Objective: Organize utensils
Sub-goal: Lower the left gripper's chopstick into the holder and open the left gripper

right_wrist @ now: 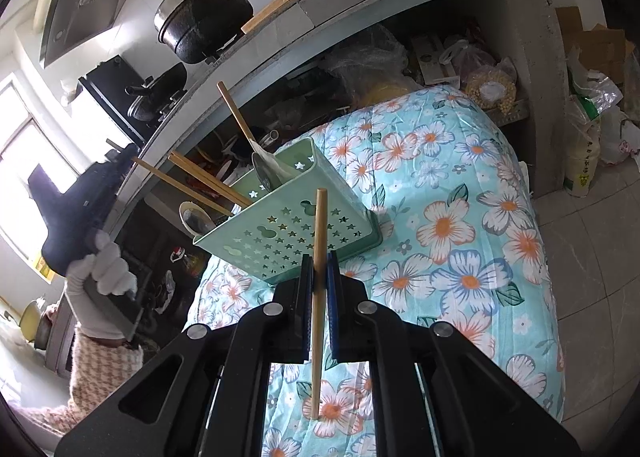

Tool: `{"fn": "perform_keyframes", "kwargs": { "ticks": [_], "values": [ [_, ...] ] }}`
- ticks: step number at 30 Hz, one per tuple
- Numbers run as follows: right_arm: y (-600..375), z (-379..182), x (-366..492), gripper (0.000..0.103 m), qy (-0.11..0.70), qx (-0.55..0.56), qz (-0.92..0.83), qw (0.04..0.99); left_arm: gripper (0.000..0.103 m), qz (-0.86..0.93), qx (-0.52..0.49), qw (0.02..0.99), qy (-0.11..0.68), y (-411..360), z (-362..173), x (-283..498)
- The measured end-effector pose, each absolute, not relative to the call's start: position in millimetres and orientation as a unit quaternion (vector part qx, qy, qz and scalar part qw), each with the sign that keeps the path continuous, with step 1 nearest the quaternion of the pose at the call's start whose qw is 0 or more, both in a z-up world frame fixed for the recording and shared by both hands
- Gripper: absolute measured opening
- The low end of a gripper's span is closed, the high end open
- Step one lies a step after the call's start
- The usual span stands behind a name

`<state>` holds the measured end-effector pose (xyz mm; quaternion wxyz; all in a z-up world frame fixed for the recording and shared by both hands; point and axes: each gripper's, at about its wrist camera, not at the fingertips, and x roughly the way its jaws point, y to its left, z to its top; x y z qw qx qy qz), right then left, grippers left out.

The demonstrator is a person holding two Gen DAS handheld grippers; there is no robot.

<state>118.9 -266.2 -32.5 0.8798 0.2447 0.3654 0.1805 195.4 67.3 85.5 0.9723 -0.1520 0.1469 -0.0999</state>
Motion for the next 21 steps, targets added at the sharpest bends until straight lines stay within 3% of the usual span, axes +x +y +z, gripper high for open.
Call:
{"fn": "perform_keyframes", "kwargs": {
  "ticks": [10, 12, 21],
  "values": [
    [-257, -14, 119, 0.007, 0.347, 0.210, 0.184, 0.895, 0.009, -0.111, -0.164, 0.963, 0.185, 68, 45, 204],
    [-251, -2, 119, 0.007, 0.333, 0.192, 0.188, 0.904, 0.024, -0.112, -0.162, 0.964, 0.181, 69, 46, 201],
    [-217, 80, 125, 0.007, 0.238, 0.110, 0.220, 0.940, 0.058, -0.104, -0.148, 0.972, 0.149, 78, 63, 164]
  ]
}}
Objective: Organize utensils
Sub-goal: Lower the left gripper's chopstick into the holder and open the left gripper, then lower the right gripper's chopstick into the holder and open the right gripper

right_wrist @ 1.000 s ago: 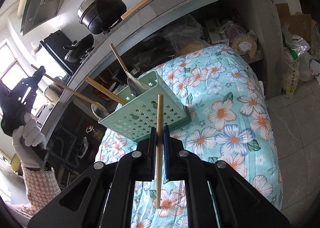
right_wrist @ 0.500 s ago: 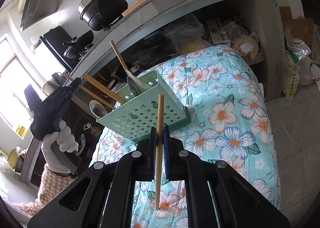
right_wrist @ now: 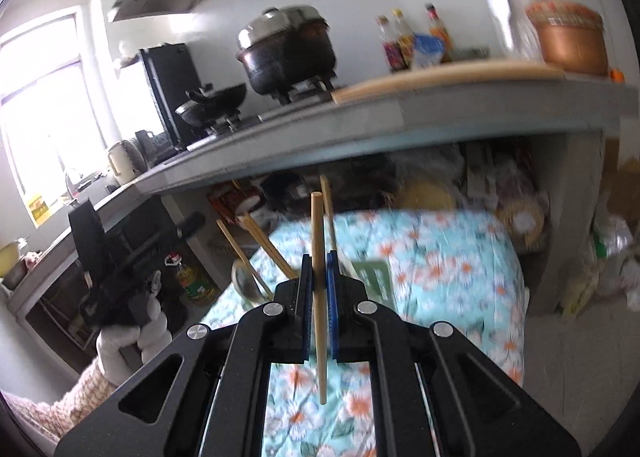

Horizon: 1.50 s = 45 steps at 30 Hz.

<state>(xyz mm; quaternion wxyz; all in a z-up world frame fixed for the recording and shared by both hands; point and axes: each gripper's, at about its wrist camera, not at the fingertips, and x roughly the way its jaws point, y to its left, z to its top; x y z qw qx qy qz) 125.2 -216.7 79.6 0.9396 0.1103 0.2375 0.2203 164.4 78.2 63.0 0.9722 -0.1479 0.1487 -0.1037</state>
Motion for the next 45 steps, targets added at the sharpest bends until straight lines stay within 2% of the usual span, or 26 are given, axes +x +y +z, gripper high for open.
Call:
{"fn": "perform_keyframes", "kwargs": {
  "ticks": [5, 11, 22, 31, 32, 33, 37, 43, 45],
  "values": [
    [-197, 125, 134, 0.007, 0.178, 0.083, 0.243, 0.950, 0.069, -0.086, -0.125, 0.977, 0.147, 90, 65, 135],
    [-168, 148, 159, 0.007, 0.150, 0.073, 0.266, 0.949, 0.074, -0.073, -0.099, 0.975, 0.186, 101, 41, 107],
    [-101, 101, 213, 0.007, 0.185, 0.014, 0.262, 0.947, 0.076, -0.057, -0.087, 0.958, 0.266, 103, -17, 79],
    [-87, 59, 213, 0.009, 0.231, -0.027, 0.242, 0.942, 0.076, -0.061, -0.078, 0.956, 0.275, 92, -20, 80],
    [-89, 60, 211, 0.015, 0.229, -0.025, 0.241, 0.943, 0.078, -0.062, -0.076, 0.957, 0.275, 89, -18, 80],
    [-94, 63, 208, 0.026, 0.225, -0.021, 0.239, 0.944, 0.079, -0.063, -0.073, 0.957, 0.274, 87, -17, 80],
    [-120, 78, 187, 0.032, 0.201, 0.001, 0.231, 0.952, 0.081, -0.067, -0.066, 0.958, 0.272, 76, -11, 81],
    [-161, 78, 142, 0.047, 0.192, 0.019, 0.210, 0.958, 0.089, -0.034, -0.046, 0.963, 0.264, 54, 3, 77],
    [-169, 71, 128, 0.057, 0.197, 0.012, 0.199, 0.960, 0.091, -0.016, -0.036, 0.964, 0.264, 46, 8, 77]
  ]
}}
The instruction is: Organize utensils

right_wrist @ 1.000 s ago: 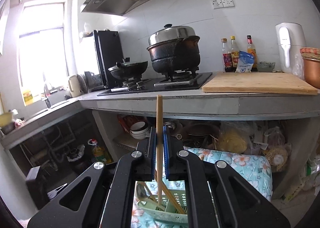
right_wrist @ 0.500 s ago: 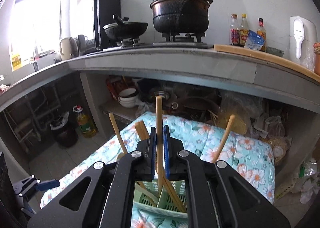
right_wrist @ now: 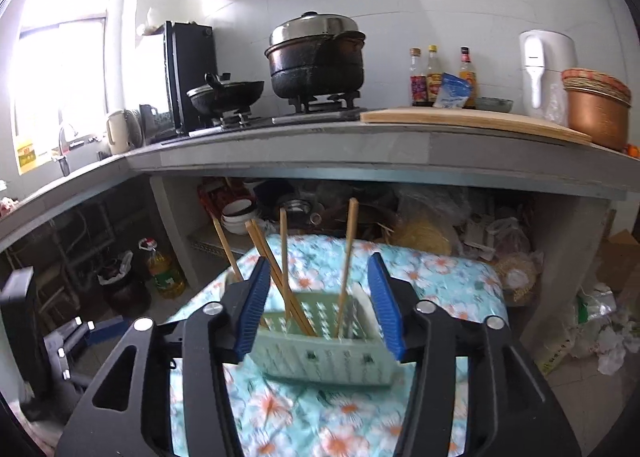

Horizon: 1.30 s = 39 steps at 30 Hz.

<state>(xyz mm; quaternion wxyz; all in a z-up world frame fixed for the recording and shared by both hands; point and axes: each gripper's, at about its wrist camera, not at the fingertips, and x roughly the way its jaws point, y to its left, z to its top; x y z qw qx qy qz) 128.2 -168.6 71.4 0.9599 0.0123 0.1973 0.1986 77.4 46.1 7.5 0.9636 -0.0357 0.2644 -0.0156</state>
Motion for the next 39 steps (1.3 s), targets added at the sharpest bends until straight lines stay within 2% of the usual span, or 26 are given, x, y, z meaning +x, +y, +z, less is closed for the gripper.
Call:
{"fn": "perform_keyframes", "kwargs": {
  "ticks": [6, 9, 20, 39],
  "values": [
    [-186, 43, 86, 0.080, 0.220, -0.015, 0.147, 0.964, 0.093, 0.027, 0.000, 0.962, 0.273, 17, 17, 78],
    [-194, 31, 74, 0.087, 0.233, -0.012, 0.120, 0.965, 0.093, 0.022, -0.004, 0.961, 0.277, 9, 21, 76],
    [-222, 18, 54, 0.088, 0.275, 0.015, 0.059, 0.960, 0.093, 0.061, -0.006, 0.955, 0.290, -24, 21, 70],
    [-244, 23, 42, 0.088, 0.285, 0.007, 0.022, 0.958, 0.093, 0.084, -0.007, 0.958, 0.276, -41, 31, 63]
  ]
}}
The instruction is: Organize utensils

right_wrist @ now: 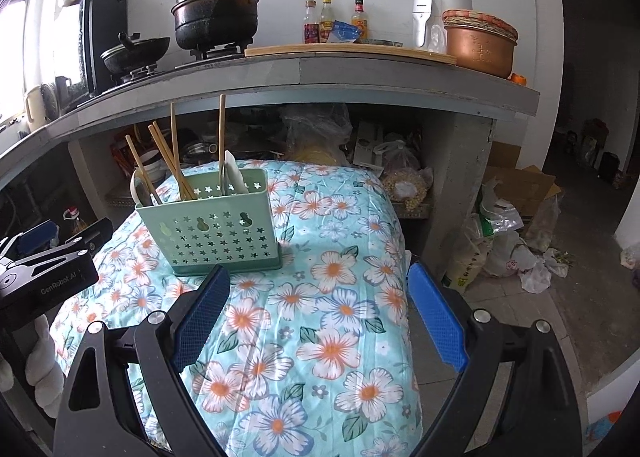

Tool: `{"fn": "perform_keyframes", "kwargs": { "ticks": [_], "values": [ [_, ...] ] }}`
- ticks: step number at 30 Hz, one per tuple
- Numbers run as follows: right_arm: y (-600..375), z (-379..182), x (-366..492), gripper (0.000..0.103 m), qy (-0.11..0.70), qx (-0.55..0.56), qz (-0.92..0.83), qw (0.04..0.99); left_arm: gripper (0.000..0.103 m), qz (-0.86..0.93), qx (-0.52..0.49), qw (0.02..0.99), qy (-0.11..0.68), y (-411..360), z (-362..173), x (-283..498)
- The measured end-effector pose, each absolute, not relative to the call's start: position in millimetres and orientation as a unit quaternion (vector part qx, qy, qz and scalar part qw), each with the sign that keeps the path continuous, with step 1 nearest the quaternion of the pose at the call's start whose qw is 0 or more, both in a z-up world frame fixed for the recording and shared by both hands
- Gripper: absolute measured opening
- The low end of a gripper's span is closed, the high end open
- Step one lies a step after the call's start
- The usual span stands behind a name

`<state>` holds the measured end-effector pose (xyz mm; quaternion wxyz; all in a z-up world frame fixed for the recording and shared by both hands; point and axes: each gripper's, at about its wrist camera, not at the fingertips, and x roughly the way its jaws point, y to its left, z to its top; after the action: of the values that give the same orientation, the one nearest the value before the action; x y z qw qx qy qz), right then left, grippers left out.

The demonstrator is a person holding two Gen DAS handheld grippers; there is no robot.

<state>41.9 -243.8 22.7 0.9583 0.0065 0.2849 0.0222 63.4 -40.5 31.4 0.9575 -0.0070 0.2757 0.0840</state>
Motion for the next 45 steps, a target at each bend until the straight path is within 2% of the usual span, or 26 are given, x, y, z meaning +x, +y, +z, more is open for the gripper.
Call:
{"fn": "perform_keyframes", "kwargs": {
  "ticks": [45],
  "values": [
    [-257, 25, 41, 0.088, 0.283, 0.012, -0.001, 0.959, 0.093, 0.131, -0.010, 0.947, 0.292, -9, 30, 56]
  ]
}}
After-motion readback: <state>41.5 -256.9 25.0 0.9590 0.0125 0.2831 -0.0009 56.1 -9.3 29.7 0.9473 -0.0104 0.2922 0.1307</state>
